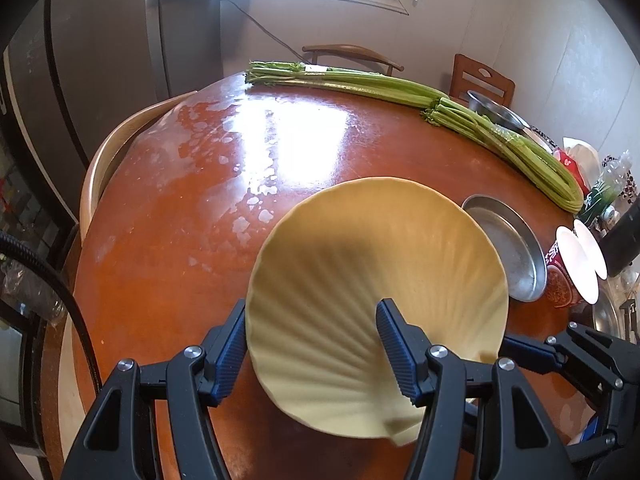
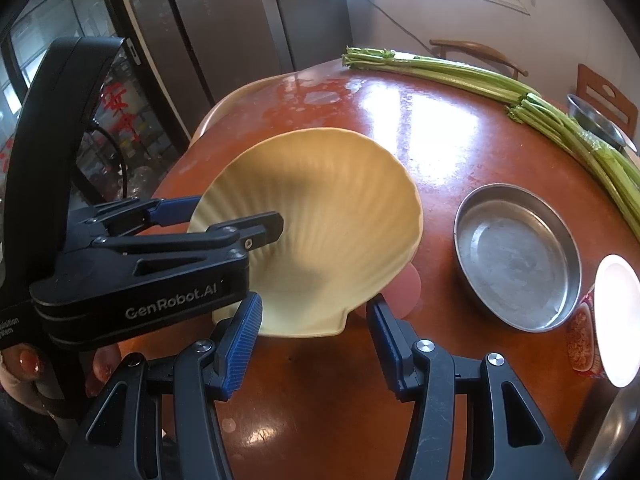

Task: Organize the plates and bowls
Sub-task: 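Lift the yellow shell bowl with the left gripper and carry it over the pink bowl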

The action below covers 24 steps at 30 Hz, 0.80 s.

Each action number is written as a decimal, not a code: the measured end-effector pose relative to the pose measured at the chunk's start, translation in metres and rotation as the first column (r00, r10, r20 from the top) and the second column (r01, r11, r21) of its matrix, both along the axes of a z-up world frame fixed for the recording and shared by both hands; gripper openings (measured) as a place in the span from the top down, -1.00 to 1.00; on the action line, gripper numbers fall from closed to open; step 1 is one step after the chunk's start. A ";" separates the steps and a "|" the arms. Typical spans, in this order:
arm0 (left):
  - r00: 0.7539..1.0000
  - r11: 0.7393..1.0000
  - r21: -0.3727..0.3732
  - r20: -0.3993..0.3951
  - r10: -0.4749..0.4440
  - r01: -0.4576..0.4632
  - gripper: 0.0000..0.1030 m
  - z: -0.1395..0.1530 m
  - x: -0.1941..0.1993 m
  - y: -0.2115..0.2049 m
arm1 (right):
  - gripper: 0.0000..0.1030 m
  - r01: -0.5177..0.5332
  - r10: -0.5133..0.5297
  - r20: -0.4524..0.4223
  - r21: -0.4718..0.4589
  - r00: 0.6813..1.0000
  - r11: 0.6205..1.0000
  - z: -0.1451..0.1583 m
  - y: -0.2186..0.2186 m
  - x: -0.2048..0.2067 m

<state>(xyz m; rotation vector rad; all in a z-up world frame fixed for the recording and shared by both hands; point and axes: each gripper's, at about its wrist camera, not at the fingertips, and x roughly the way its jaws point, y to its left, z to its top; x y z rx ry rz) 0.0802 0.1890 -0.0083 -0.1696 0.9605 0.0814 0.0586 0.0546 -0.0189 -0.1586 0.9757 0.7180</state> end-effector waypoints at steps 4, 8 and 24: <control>1.000 1.000 -0.002 -0.009 -0.013 0.013 -0.22 -0.003 0.007 0.001 | -0.11 0.013 -0.013 -0.009 0.003 1.000 1.000 -0.001 -0.002 0.002; 1.000 1.000 -0.001 -0.011 -0.018 0.018 -0.22 -0.005 0.012 0.000 | -0.11 0.026 -0.025 -0.014 0.011 1.000 1.000 -0.003 -0.003 0.007; 1.000 1.000 0.017 -0.025 -0.017 0.017 -0.22 -0.011 0.031 0.003 | -0.11 0.043 -0.043 -0.028 0.016 0.999 0.999 -0.006 -0.002 0.016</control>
